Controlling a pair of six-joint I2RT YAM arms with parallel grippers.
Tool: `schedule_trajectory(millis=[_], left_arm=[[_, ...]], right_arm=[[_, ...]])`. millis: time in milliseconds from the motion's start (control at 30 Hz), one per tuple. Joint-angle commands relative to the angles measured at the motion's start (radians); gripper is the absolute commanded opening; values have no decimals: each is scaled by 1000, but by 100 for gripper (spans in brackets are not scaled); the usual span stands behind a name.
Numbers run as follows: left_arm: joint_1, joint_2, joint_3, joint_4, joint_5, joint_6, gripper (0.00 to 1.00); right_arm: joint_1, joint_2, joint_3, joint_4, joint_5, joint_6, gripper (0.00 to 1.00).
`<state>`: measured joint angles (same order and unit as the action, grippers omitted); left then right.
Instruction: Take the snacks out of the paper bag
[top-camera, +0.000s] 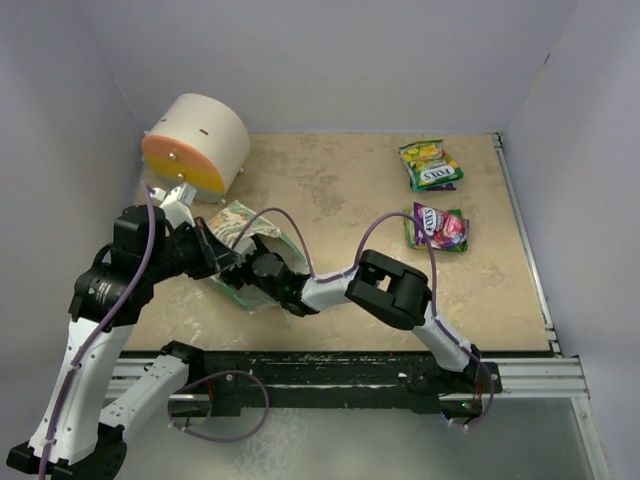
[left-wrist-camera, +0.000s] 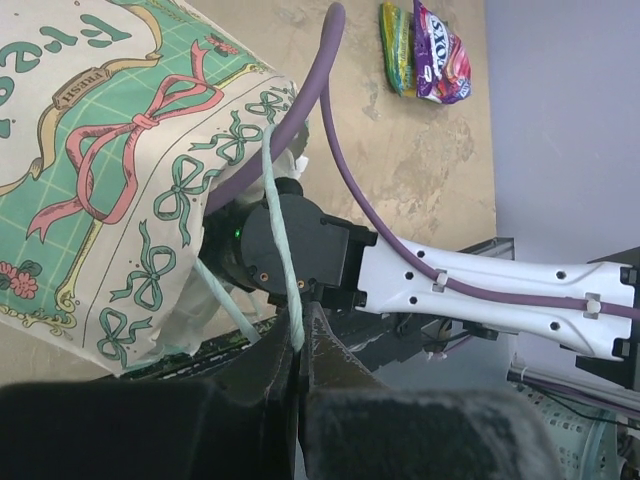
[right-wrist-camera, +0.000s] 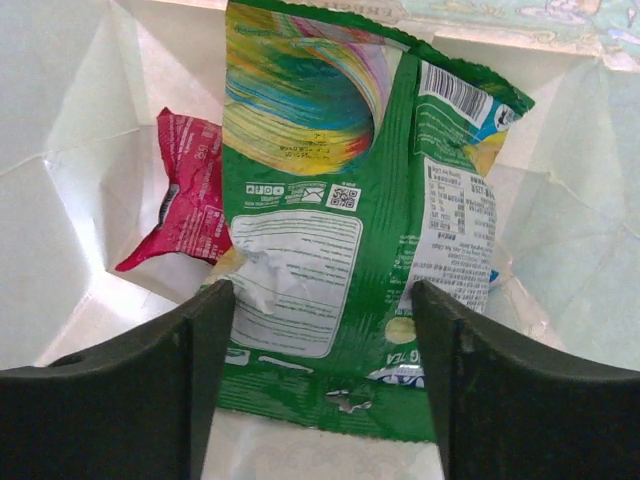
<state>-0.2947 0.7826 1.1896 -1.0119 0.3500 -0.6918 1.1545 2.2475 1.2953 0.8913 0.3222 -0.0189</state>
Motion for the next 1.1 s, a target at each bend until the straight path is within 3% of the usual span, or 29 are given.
schedule_trajectory(millis=[0,133,500,1067], left_arm=[[0,-19,-4,25,9,-22,0],[0,-41,-7,-3,-13,-33,0],[-1,-64,-12,-35,-64,-55,0],[-1,-36,-19,3,-78,-45,0]], right_arm=[[-35,3,59,-30,19,28,66],[-67,-12,55,-20,-5,9,43],[-84,-124,-44,44,-120,-67,0],[71,-356,-250,51,-108,-86,0]])
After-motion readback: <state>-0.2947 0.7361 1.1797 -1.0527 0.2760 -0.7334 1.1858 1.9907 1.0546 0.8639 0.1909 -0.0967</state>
